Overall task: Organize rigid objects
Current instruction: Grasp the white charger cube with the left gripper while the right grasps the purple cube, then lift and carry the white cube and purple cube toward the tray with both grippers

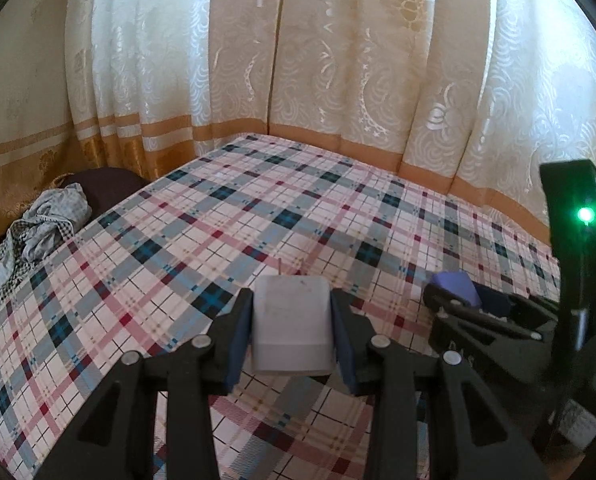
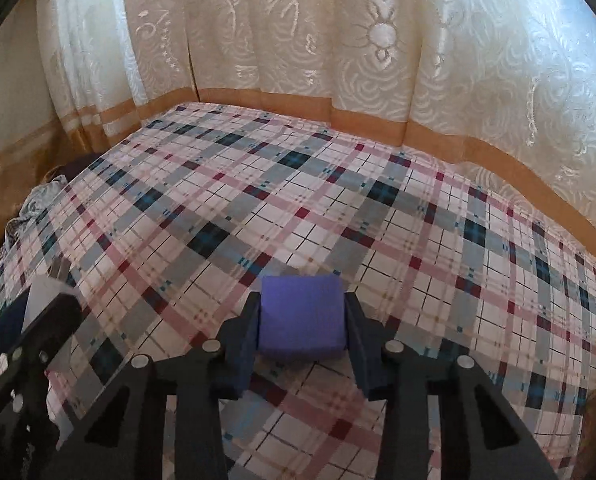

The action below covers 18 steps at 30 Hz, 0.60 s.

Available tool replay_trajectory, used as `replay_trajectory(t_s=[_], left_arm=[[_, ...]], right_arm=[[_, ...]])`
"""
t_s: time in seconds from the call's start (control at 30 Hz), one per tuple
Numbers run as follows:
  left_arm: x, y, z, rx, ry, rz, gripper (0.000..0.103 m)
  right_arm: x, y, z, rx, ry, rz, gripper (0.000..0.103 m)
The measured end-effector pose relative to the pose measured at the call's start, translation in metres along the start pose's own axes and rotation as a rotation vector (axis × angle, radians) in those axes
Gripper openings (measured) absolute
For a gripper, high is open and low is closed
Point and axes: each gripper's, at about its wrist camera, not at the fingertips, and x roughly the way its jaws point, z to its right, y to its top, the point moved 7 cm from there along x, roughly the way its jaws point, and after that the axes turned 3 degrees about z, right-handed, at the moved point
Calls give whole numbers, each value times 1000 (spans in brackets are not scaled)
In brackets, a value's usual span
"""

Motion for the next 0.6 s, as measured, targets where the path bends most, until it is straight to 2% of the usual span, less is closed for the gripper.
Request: replay_trajectory(t_s=[0.2,0.37,0.6], left_arm=[[-11,1,16,62,-12,52,37],[-20,2,33,114,-24,101,37],[-29,1,42,118,-28,138,37]], right_arm=[[-36,-14,27,48,-32,88,43],[-85,-36,65,94,-93,207,43],[-133,-59,95,122,-183,321,43]])
